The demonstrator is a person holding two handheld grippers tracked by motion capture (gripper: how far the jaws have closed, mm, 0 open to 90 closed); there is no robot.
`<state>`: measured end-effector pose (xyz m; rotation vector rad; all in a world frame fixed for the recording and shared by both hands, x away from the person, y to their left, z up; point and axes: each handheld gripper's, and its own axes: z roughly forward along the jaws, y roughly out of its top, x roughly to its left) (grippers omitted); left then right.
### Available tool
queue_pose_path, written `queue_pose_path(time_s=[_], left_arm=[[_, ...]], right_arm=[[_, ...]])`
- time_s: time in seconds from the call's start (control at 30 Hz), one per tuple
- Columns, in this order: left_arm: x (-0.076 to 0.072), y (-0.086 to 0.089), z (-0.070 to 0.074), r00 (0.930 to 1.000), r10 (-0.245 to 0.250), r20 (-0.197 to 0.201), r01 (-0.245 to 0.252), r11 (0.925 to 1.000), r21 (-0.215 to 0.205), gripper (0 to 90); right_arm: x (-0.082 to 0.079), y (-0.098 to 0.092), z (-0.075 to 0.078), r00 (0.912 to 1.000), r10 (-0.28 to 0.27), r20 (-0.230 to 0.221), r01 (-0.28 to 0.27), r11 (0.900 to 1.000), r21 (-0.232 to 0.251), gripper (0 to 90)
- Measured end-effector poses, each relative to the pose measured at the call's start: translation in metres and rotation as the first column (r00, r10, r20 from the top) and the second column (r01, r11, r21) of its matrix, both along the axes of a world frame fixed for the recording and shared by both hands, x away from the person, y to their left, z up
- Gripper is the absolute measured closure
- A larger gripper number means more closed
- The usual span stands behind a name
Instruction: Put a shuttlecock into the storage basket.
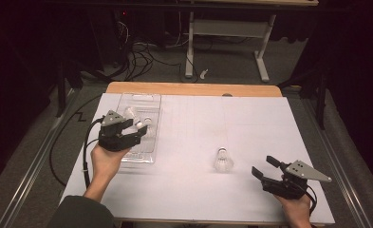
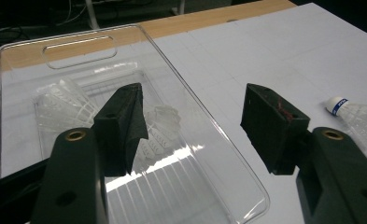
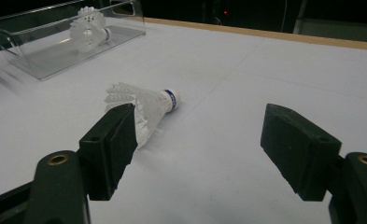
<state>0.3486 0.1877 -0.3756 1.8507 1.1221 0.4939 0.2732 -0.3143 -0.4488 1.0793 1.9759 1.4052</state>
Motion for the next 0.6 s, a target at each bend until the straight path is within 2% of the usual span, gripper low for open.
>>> queue_pose_path(time_s=[0.6], left_arm=[[-0.014,0.006,-0.008,0.9999,0.0,0.015,0.0,0.9997,-0.023,39.1]], right_arm=[[0.0,0.0,0.0,1.0,0.001,0.0,-0.001,1.0,-0.003,27.3]])
